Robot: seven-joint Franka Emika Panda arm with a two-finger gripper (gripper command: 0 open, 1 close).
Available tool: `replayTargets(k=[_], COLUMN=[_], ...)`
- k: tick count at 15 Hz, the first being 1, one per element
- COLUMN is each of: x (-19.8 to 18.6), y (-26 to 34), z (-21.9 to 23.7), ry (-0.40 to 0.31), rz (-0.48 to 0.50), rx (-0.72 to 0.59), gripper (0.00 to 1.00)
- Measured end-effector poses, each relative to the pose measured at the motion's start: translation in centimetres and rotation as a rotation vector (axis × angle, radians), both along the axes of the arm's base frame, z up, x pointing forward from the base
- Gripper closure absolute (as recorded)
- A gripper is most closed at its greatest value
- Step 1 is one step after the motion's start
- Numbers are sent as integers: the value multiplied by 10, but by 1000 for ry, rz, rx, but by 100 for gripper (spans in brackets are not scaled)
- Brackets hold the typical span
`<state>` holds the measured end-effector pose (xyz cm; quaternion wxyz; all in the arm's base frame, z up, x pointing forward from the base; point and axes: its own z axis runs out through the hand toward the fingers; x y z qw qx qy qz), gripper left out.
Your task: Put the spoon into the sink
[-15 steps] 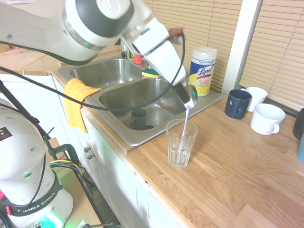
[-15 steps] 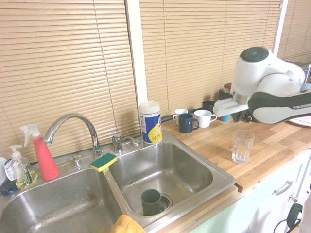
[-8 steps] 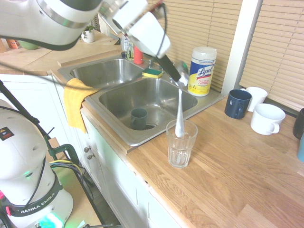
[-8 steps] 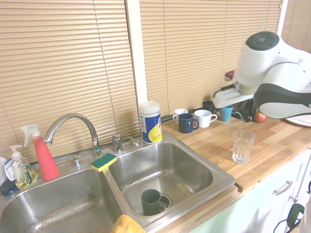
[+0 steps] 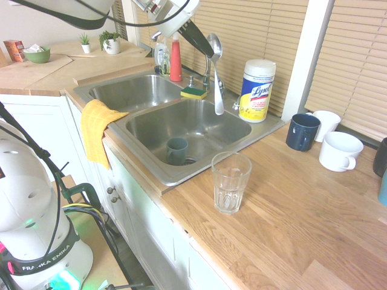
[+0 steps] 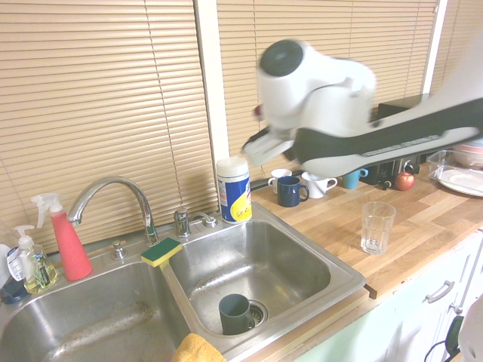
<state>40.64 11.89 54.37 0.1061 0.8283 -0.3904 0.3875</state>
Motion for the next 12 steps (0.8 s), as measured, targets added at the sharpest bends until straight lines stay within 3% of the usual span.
replayTargets(k=[7, 12], x=[67, 96], y=[98, 104], z=[-127, -241], ry=[240, 405], rz=[137, 205], rx=[-28, 115], gripper=[100, 100])
